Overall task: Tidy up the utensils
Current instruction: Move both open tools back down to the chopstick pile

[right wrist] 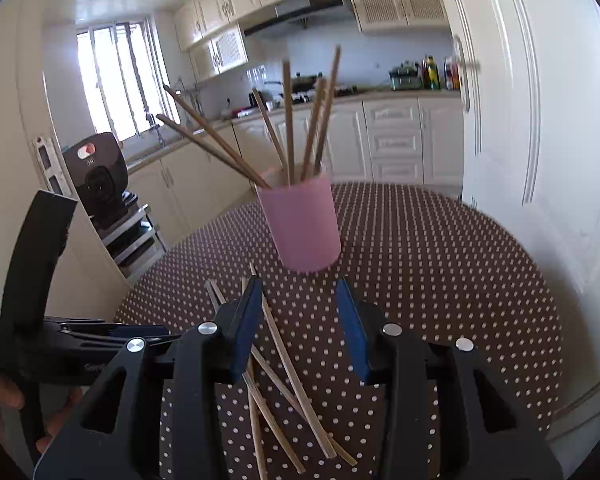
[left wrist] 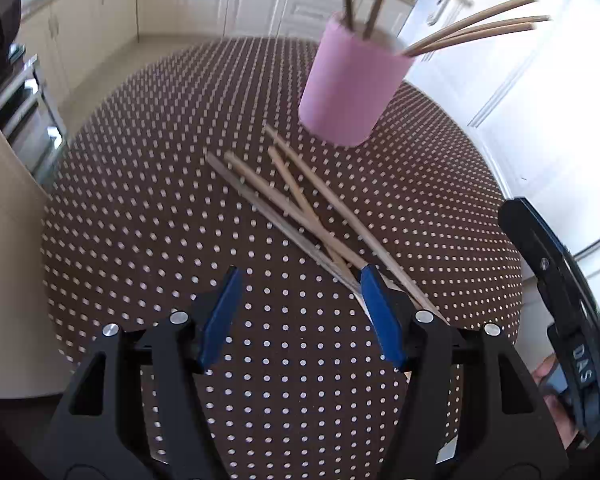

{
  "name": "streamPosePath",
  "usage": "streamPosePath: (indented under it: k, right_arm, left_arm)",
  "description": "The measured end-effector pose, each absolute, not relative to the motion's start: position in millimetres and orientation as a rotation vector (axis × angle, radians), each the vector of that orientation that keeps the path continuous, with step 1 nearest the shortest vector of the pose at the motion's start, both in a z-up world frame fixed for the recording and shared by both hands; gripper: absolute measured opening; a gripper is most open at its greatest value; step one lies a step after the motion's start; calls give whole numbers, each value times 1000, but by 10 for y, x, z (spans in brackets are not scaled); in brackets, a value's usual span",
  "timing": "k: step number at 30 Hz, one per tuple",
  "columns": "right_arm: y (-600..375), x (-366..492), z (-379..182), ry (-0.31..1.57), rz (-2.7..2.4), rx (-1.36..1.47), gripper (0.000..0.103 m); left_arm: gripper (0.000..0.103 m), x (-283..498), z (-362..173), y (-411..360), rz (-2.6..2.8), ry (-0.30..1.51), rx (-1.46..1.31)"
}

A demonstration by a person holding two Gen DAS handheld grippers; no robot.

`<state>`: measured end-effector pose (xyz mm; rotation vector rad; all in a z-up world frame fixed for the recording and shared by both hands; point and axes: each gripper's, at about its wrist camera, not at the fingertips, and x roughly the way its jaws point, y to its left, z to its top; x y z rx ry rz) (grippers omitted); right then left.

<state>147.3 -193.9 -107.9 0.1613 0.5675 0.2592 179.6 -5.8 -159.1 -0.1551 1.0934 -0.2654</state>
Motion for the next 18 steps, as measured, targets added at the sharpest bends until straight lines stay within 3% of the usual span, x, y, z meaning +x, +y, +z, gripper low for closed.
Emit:
streamPosePath:
  k: [18]
  right_arm:
    - [-2101, 1680, -1361, 658, 279, 213, 41]
  left_arm:
    - [61, 2211, -1902, -326, -180, 1133, -114]
